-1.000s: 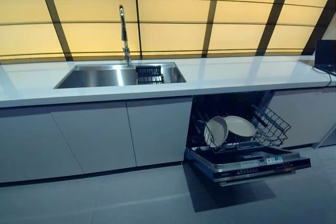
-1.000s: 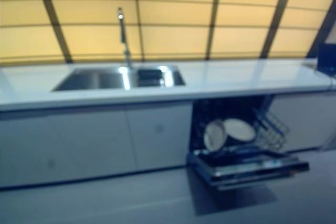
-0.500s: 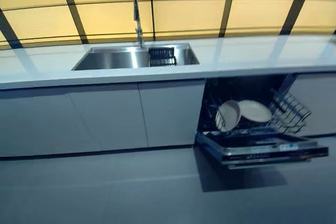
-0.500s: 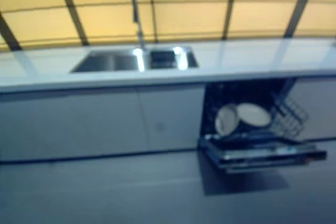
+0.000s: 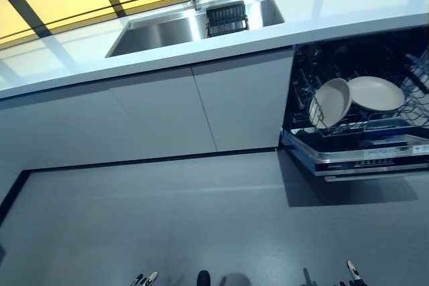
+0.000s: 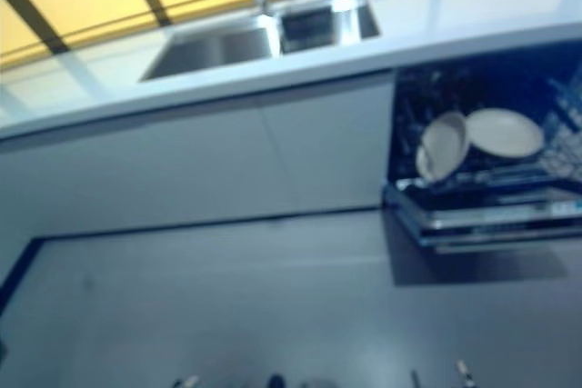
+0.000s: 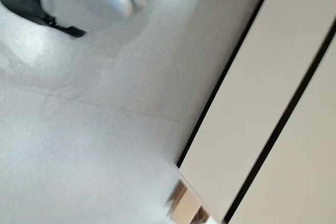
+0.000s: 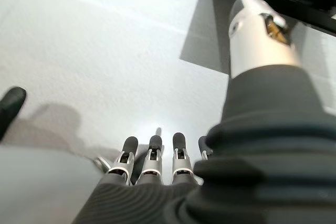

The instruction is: Take plates into dishwasher

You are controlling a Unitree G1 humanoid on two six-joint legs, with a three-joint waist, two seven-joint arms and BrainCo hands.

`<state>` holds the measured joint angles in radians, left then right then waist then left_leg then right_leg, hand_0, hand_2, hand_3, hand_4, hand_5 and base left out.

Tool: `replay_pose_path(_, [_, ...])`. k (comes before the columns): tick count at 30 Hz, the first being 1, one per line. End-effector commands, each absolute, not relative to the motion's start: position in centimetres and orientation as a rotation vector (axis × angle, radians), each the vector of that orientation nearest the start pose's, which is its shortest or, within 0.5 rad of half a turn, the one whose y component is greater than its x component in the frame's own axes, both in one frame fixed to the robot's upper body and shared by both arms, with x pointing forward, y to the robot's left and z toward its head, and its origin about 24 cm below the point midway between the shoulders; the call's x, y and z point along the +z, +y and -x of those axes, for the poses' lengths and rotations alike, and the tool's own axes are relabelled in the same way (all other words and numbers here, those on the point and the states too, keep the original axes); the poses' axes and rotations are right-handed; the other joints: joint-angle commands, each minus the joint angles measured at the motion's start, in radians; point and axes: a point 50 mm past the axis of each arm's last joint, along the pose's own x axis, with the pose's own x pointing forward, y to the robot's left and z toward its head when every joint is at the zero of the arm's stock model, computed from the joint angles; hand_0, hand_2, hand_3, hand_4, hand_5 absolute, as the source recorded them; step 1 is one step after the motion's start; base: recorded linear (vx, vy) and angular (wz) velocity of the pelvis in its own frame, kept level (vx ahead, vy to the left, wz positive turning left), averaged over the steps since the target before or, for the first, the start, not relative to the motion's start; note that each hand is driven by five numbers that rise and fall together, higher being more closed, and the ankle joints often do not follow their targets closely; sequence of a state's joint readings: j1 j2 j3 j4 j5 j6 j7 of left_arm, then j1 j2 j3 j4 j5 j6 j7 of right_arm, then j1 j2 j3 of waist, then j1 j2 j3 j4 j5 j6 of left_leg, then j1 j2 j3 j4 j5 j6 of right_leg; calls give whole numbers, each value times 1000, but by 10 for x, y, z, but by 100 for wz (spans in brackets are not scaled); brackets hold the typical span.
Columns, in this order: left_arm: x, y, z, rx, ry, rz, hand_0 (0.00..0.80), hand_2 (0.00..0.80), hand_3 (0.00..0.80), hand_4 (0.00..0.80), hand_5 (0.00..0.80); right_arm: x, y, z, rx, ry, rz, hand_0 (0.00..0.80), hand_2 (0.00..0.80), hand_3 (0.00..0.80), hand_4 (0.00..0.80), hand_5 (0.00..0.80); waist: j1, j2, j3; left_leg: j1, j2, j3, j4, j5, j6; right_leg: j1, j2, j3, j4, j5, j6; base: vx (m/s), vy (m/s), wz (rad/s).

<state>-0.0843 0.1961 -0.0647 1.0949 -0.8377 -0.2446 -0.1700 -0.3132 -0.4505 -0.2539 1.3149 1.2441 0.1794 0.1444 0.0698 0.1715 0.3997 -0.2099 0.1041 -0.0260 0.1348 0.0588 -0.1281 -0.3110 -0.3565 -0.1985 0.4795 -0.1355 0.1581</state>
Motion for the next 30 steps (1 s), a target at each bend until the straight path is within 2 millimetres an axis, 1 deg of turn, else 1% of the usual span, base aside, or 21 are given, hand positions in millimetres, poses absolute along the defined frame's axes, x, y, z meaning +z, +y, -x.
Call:
replay_pose_path(1, [-114, 226, -187, 318, 528, 549, 0, 0, 0, 0, 0, -66, -327, -226, -700, 437, -1096, 0, 0, 0, 0, 0, 24, 1, 11, -35, -33, -7, 73, -8, 55, 32, 29, -12, 22, -6, -92, -6, 2, 14])
replay_pose_path(2, [-113, 226, -187, 312, 512, 576, 0, 0, 0, 0, 0, -57, -330, -235, -686, 391, -1107, 0, 0, 0, 0, 0, 31, 4, 19, -39, -41, -9, 88, -18, 55, 28, 19, -15, 39, -17, -91, -15, 3, 8])
replay_pose_path(3, [-112, 226, -187, 310, 508, 586, 0, 0, 0, 0, 0, -53, -332, -239, -683, 371, -1113, 0, 0, 0, 0, 0, 33, 6, 21, -43, -45, -11, 97, -21, 55, 25, 15, -17, 46, -19, -92, 1, 13, 7])
replay_pose_path(7, [-115, 222, -180, 309, 502, 636, 0, 0, 0, 0, 0, -15, -354, -263, -665, 170, -1182, 0, 0, 0, 0, 0, 46, 30, 26, -63, -65, -11, 145, -36, 56, 13, -7, -31, 90, -35, -97, 4, 48, 15])
replay_pose_path(9, [-116, 222, -175, 308, 499, 652, 0, 0, 0, 0, 0, 2, -362, -272, -649, 50, -1241, 0, 0, 0, 0, 0, 51, 38, 25, -72, -71, -10, 165, -43, 56, 5, -15, -32, 112, -43, -99, 20, 40, 13])
replay_pose_path(11, [-117, 222, -173, 316, 505, 658, 0, 0, 0, 0, 0, 17, -370, -278, -651, -25, -1251, 0, 0, 0, 0, 0, 57, 44, 22, -76, -75, -8, 174, -45, 56, 5, -19, -36, 121, -47, -101, 28, 33, 9])
replay_pose_path(12, [-118, 223, -171, 318, 507, 662, 0, 0, 0, 0, 0, 29, -376, -282, -658, -77, -1255, 0, 0, 0, 0, 0, 60, 48, 21, -77, -78, -8, 179, -46, 56, 6, -22, -39, 125, -49, -101, 20, 23, 5])
replay_pose_path(14, [-118, 225, -170, 326, 514, 663, 0, 0, 0, 0, 0, 44, -386, -285, -670, -141, -1251, 0, 0, 0, 0, 0, 64, 50, 20, -79, -82, -10, 185, -48, 56, 8, -25, -42, 129, -49, -101, 20, 7, 5])
replay_pose_path(15, [-118, 225, -169, 326, 515, 663, 0, 0, 0, 0, 0, 46, -387, -285, -674, -148, -1249, 0, 0, 0, 0, 0, 65, 51, 20, -79, -83, -11, 187, -49, 56, 8, -25, -42, 130, -49, -101, 24, 0, 10])
replay_pose_path(17, [-118, 229, -166, 332, 520, 660, 0, 0, 0, 0, 0, 68, -399, -288, -683, -220, -1242, 0, 0, 0, 0, 0, 72, 51, 18, -81, -91, -16, 193, -50, 60, 8, -26, -45, 138, -50, -101, 27, -3, 7])
replay_pose_path(18, [-118, 230, -165, 335, 521, 661, 0, 0, 0, 0, 0, 72, -402, -289, -685, -243, -1243, 0, 0, 0, 0, 0, 73, 51, 18, -81, -91, -15, 194, -50, 61, 9, -26, -46, 139, -50, -101, 0, 0, 0])
replay_pose_path(19, [-118, 232, -165, 338, 521, 656, 0, 0, 0, 0, 0, 81, -407, -289, -681, -289, -1254, 0, 0, 0, 0, 0, 75, 47, 19, -83, -90, -14, 201, -52, 61, 7, -27, -48, 144, -49, -101, 0, 0, 0])
replay_pose_path(20, [-118, 232, -165, 338, 521, 656, 0, 0, 0, 0, 0, 81, -407, -289, -681, -289, -1254, 0, 0, 0, 0, 0, 75, 47, 19, -83, -90, -14, 201, -52, 61, 7, -27, -48, 144, -49, -101, 0, 0, 0])
replay_pose_path(21, [-117, 233, -165, 338, 522, 650, 0, 0, 0, 0, 0, 88, -410, -290, -680, -319, -1260, 0, 0, 0, 0, 0, 76, 46, 19, -86, -89, -14, 206, -53, 61, 7, -27, -50, 147, -50, -102, 0, 0, 0])
replay_pose_path(22, [-117, 234, -165, 337, 522, 648, 0, 0, 0, 0, 0, 91, -411, -290, -677, -333, -1261, 0, 0, 0, 0, 0, 77, 45, 19, -86, -88, -14, 207, -54, 60, 7, -26, -50, 147, -50, -102, 24, -44, 1])
replay_pose_path(24, [-116, 237, -165, 340, 522, 638, 0, 0, 0, 0, 0, 108, -415, -293, -641, -414, -1276, 0, 0, 0, 0, 0, 77, 39, 20, -92, -85, -12, 218, -56, 60, 8, -26, -52, 151, -49, -103, 33, -57, 2])
replay_pose_path(27, [-114, 241, -165, 348, 520, 626, 0, 0, 0, 0, 0, 129, -416, -299, -585, -488, -1261, 0, 0, 0, 0, 0, 81, 33, 19, -96, -79, -11, 226, -57, 60, 10, -23, -54, 152, -48, -103, 38, -61, 2])
replay_pose_path(28, [-114, 243, -165, 356, 521, 623, 0, 0, 0, 0, 0, 140, -416, -303, -557, -515, -1251, 0, 0, 0, 0, 0, 83, 32, 19, -97, -77, -10, 230, -58, 60, 12, -21, -55, 154, -48, -104, 38, -48, 1])
replay_pose_path(29, [-114, 245, -164, 361, 522, 620, 0, 0, 0, 0, 0, 146, -415, -305, -532, -530, -1246, 0, 0, 0, 0, 0, 85, 30, 19, -98, -75, -9, 232, -58, 59, 13, -20, -55, 154, -48, -105, 29, -33, 1])
replay_pose_path(30, [-114, 245, -164, 362, 522, 619, 0, 0, 0, 0, 0, 148, -415, -306, -524, -534, -1246, 0, 0, 0, 0, 0, 85, 30, 19, -98, -75, -9, 233, -58, 59, 13, -20, -55, 154, -48, -105, 0, 0, 0])
